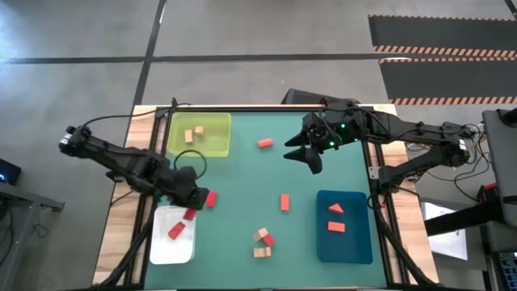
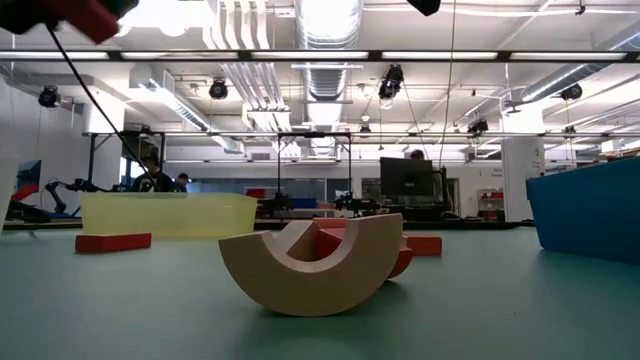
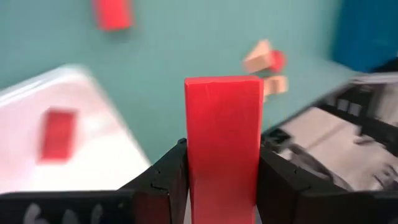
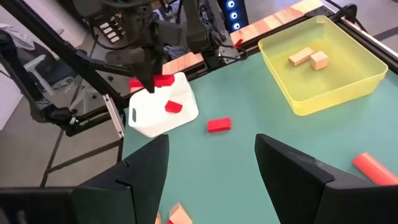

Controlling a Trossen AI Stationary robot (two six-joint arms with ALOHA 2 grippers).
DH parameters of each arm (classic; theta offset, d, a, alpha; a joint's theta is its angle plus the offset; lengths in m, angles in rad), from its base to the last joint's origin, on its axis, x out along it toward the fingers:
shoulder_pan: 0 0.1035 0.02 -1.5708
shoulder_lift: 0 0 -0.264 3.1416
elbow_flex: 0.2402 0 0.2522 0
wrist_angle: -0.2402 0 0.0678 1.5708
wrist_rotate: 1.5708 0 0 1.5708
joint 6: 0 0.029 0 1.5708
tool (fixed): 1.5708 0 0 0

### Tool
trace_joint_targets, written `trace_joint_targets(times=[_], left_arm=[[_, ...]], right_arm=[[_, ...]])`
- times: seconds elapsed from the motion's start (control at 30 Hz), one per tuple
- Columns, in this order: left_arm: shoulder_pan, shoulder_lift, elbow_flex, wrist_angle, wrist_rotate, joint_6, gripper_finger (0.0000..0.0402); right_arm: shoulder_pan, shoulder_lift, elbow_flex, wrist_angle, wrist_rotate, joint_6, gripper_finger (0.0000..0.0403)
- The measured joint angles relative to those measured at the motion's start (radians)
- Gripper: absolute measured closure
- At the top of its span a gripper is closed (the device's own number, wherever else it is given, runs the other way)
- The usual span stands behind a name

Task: Sort & place blocks by color
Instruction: Put the red block into the white bin

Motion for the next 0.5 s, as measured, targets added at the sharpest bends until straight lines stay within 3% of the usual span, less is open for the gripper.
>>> trace_joint_targets(times=[0.27, 0.5], left_arm=[[-0.118, 0.002, -0.022, -0.119, 0.004, -0.176, 0.0276], [-0.183, 0.005, -0.022, -0.189, 0.004, -0.222, 0.0276]], right_arm=[[0.0, 0.003, 0.0, 0.0, 0.0, -0.021, 0.0174], [0.0, 0.003, 0.0, 0.0, 0.001, -0.024, 0.0174]])
